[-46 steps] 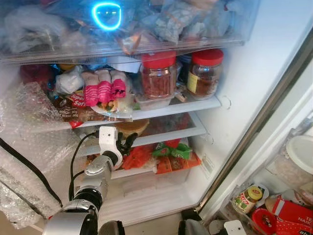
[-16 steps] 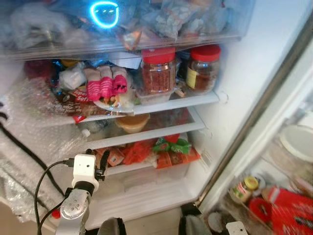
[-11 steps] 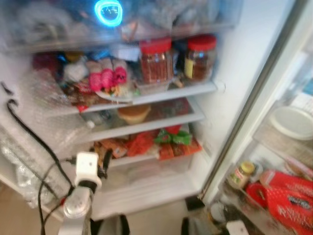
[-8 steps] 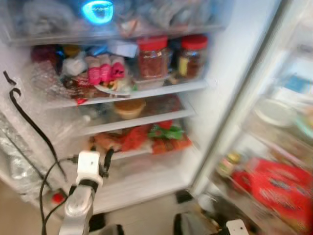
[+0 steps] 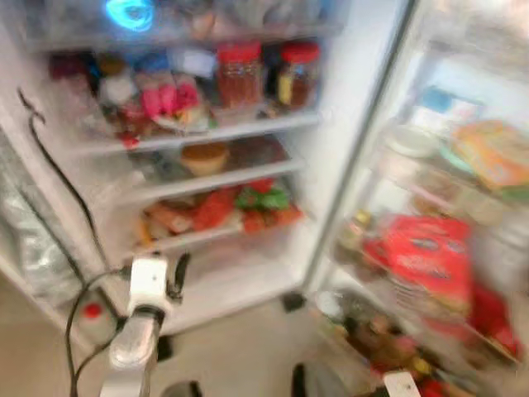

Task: Restocking fridge

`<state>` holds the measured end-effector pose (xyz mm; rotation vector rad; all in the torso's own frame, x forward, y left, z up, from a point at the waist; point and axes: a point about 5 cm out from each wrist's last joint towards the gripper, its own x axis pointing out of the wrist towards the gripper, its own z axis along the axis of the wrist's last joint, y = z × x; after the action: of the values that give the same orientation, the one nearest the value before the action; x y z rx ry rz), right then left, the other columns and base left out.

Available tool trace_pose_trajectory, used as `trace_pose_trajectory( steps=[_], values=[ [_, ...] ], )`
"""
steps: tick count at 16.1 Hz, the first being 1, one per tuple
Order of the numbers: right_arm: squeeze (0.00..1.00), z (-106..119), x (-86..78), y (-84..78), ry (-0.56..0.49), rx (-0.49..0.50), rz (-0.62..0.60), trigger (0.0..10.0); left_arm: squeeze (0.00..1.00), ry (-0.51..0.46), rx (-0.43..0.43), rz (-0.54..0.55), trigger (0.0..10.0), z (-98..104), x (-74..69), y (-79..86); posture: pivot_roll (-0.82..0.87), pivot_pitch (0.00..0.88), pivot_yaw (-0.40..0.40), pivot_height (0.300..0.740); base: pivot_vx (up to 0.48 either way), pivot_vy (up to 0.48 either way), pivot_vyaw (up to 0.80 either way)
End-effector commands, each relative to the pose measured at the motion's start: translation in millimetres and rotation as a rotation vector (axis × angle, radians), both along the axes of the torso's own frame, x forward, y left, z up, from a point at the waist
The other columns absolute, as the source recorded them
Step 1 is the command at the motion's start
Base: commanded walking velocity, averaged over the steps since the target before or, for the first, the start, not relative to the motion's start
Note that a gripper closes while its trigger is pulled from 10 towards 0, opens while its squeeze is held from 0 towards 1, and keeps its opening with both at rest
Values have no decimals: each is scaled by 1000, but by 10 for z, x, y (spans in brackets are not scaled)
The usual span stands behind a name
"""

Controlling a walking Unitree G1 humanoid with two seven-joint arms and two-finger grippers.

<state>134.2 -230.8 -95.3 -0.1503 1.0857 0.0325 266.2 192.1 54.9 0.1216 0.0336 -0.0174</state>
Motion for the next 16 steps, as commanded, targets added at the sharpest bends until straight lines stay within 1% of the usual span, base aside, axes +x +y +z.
trace_pose_trajectory(
  steps=[1,3,7,9,10,12,13,14,15,16],
  values=[
    [0,15,35,-12,-10,2,-8,10000,0,10,-9,24,10000,-15,0,39,-121,0,-31,631,-322,0,0],
    [0,17,40,-14,-11,2,-8,10000,0,33,-21,37,10000,-60,-2,57,-122,0,-32,631,-302,0,0],
    [0,20,48,-13,-13,3,-9,10000,0,118,-65,107,10000,-216,-14,162,-123,0,-32,631,0,0,0],
    [0,21,54,-8,-15,4,-10,10000,0,195,-84,148,10000,-354,-49,250,-122,0,-31,631,0,0,0],
    [0,21,59,-4,-15,5,-10,10000,0,265,-92,145,10000,-458,-50,266,-120,0,-31,631,0,0,0],
    [0,21,61,0,-16,6,-9,10000,0,305,-93,141,10000,-515,-42,264,-121,0,-30,631,0,0,0],
    [0,20,63,6,-16,7,-11,10000,0,378,-91,144,10000,-608,-48,266,-127,0,-25,631,0,0,0],
    [0,19,65,11,-17,8,-14,10000,0,422,-77,135,10000,-669,-64,258,-126,0,-23,631,0,0,0],
    [0,19,66,15,-17,9,-16,10000,0,457,-64,120,10000,-715,-82,243,-126,0,-22,631,0,0,0],
    [0,18,67,17,-17,9,-16,10000,0,469,-62,115,10000,-732,-88,236,-126,0,-22,631,0,0,0]
  ],
)
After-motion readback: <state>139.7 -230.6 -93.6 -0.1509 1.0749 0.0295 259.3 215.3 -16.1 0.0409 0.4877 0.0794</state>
